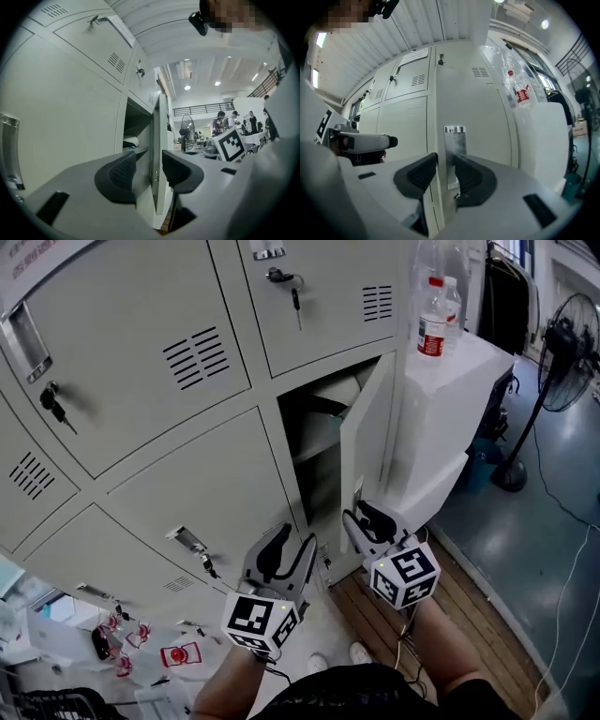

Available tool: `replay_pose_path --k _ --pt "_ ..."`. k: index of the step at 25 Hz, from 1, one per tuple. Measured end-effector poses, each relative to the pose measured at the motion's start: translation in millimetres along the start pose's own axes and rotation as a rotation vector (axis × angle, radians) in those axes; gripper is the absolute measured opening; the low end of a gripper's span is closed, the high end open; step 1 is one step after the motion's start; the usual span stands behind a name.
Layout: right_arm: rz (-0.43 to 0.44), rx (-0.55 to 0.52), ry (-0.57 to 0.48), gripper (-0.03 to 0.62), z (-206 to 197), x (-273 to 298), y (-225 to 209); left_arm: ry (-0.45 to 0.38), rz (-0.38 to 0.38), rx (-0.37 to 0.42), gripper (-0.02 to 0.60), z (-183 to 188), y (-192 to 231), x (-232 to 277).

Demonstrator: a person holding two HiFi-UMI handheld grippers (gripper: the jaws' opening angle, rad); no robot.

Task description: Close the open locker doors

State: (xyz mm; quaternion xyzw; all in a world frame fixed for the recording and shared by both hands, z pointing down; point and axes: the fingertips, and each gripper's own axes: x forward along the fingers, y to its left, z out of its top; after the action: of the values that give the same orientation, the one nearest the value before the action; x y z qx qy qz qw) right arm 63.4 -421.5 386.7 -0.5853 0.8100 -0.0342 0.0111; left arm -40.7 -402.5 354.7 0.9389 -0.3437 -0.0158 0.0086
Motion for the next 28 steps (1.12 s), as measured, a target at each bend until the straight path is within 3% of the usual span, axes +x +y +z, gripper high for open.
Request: replay_pose_path --k 14,28 --pt "0.122 0.027 -0.001 0.124 4 71 19 0.004 0.202 -0.004 0.176 -1 59 -35" --pt "0.263 0.033 -0.006 0.124 8 124 21 0.009 0.382 -0.019 0.175 -6 87 -43"
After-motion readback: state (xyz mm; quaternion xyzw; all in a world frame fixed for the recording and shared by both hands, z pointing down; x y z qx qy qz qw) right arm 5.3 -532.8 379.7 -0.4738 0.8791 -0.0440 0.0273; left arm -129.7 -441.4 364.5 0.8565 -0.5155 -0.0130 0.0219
